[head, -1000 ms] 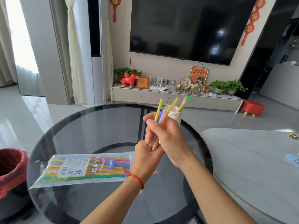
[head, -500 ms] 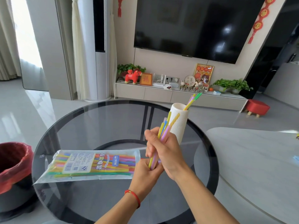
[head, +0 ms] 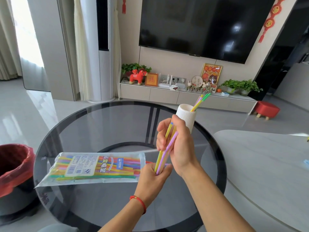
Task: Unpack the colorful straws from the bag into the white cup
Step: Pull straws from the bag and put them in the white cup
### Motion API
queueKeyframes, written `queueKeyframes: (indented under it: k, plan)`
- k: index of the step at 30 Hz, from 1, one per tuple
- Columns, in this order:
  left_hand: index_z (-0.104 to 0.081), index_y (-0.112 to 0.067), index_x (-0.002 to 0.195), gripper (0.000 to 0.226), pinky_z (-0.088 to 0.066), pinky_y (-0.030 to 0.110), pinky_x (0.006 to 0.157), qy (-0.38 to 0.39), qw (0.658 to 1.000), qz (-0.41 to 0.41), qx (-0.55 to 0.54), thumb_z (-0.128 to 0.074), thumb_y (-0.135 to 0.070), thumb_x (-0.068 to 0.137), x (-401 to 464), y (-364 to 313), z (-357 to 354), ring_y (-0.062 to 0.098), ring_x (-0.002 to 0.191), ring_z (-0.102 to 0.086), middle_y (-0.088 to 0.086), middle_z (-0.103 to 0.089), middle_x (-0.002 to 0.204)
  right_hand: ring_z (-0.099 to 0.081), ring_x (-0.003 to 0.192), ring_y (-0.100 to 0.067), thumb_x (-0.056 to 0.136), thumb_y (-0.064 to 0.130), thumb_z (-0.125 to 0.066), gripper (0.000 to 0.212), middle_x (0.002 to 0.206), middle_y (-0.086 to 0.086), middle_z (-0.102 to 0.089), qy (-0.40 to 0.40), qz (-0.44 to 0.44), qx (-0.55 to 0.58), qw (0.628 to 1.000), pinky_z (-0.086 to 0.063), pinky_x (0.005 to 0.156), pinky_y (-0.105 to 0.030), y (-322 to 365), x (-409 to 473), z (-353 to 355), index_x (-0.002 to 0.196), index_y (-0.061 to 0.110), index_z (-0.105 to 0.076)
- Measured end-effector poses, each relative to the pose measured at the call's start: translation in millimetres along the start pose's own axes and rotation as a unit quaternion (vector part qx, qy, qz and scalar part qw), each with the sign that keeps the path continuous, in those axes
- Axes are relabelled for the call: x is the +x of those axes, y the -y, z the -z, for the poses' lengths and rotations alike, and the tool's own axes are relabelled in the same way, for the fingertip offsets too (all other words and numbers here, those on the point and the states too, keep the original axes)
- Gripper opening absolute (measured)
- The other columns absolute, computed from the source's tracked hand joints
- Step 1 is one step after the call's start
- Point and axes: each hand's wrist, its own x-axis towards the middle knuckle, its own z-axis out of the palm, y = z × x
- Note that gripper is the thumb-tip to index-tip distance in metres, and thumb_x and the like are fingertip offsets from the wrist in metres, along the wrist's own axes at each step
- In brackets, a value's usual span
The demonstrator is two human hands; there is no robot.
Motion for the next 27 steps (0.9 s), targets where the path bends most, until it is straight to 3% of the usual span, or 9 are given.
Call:
queueKeyframes:
  k: [3,5,8,10,12,14,16,21,27]
  plan:
    - [-0.043,0.005,0.062,0.063,-0.020,0.026,0.043,0.001,1.000,0.013,0.007,-0.060,-0.046,0.095,-1,-2,2,0.014,0.045,-0.021,-0.003,-0.026,0.049,-0.049,0.049,-0.023,0.096,0.063,-0.044,0.057,0.056,-0.009,-0.056,0.024,-0.002,0.035,0.999,-0.045,0.056,-0.032,-2,-1,3,0.078,0.014,-0.068]
    - [-0.040,-0.003,0.057,0.061,-0.019,0.024,0.042,-0.009,1.000,0.016,0.014,-0.059,-0.045,0.096,-2,-5,3,0.012,0.043,-0.020,-0.007,-0.024,0.047,-0.053,0.054,-0.025,0.091,0.071,-0.051,0.061,0.062,-0.010,-0.059,0.049,-0.005,0.040,0.998,-0.049,0.061,-0.033,-7,-3,8,0.090,0.013,-0.069]
    - [-0.037,-0.005,0.057,0.054,-0.019,0.029,0.045,0.005,1.000,0.012,0.016,-0.060,-0.032,0.097,-1,-12,1,0.016,0.047,-0.022,0.001,-0.027,0.050,-0.048,0.052,-0.021,0.090,0.046,-0.073,0.030,0.058,-0.005,-0.053,0.058,-0.016,-0.037,0.997,-0.047,0.059,-0.032,-18,-11,14,0.080,0.020,-0.064]
    - [-0.037,0.006,0.064,0.048,-0.020,0.034,0.048,0.028,0.999,0.017,0.025,-0.062,-0.023,0.093,1,-18,0,0.019,0.052,-0.024,0.011,-0.029,0.056,-0.034,0.046,-0.017,0.093,0.034,-0.074,0.042,0.052,0.000,-0.038,0.057,-0.067,-0.029,0.996,-0.038,0.050,-0.027,-25,-14,18,0.064,0.020,-0.049]
    - [-0.038,0.002,0.063,0.046,-0.022,0.031,0.046,0.053,0.995,-0.004,0.085,-0.067,-0.026,0.085,3,-24,5,0.015,0.049,-0.026,0.005,-0.033,0.054,-0.018,0.044,-0.014,0.096,0.033,-0.069,0.056,0.050,0.004,-0.022,0.014,-0.103,0.010,0.995,-0.023,0.043,-0.025,-23,-11,20,0.059,0.022,-0.028]
    - [-0.055,-0.014,0.074,0.032,-0.038,0.023,0.051,0.081,0.980,-0.057,0.174,-0.073,-0.040,0.076,7,-29,17,0.007,0.054,-0.046,-0.011,-0.053,0.064,-0.015,0.038,-0.010,0.101,0.027,-0.062,0.057,0.047,0.008,-0.018,-0.064,-0.083,0.093,0.990,-0.014,0.040,-0.025,-7,2,31,0.058,0.027,-0.024]
    - [-0.061,-0.028,0.112,0.046,-0.045,0.010,0.079,0.089,0.966,-0.095,0.221,-0.075,-0.049,0.073,16,-28,34,-0.002,0.093,-0.060,-0.016,-0.063,0.102,-0.015,0.034,-0.007,0.106,0.023,-0.053,0.058,0.043,0.011,-0.019,-0.138,-0.016,0.170,0.976,-0.013,0.038,-0.024,23,19,52,0.054,0.028,-0.028]
    - [-0.056,-0.027,0.129,0.062,-0.041,0.029,0.102,0.049,0.914,-0.142,0.378,-0.070,-0.058,0.077,45,-10,72,0.014,0.119,-0.046,-0.008,-0.055,0.124,-0.014,0.042,-0.015,0.106,0.028,-0.052,0.058,0.048,0.007,-0.018,-0.275,0.151,0.223,0.923,-0.020,0.042,-0.027,97,59,96,0.055,0.025,-0.026]
    - [-0.045,-0.031,0.139,0.081,-0.036,0.035,0.111,0.091,0.870,-0.104,0.473,-0.045,-0.076,0.072,47,17,82,0.019,0.127,-0.039,-0.003,-0.047,0.134,-0.019,0.045,-0.014,0.105,0.032,-0.058,0.057,0.052,0.004,-0.023,-0.319,0.179,0.176,0.914,-0.022,0.045,-0.027,108,111,90,0.055,0.024,-0.030]
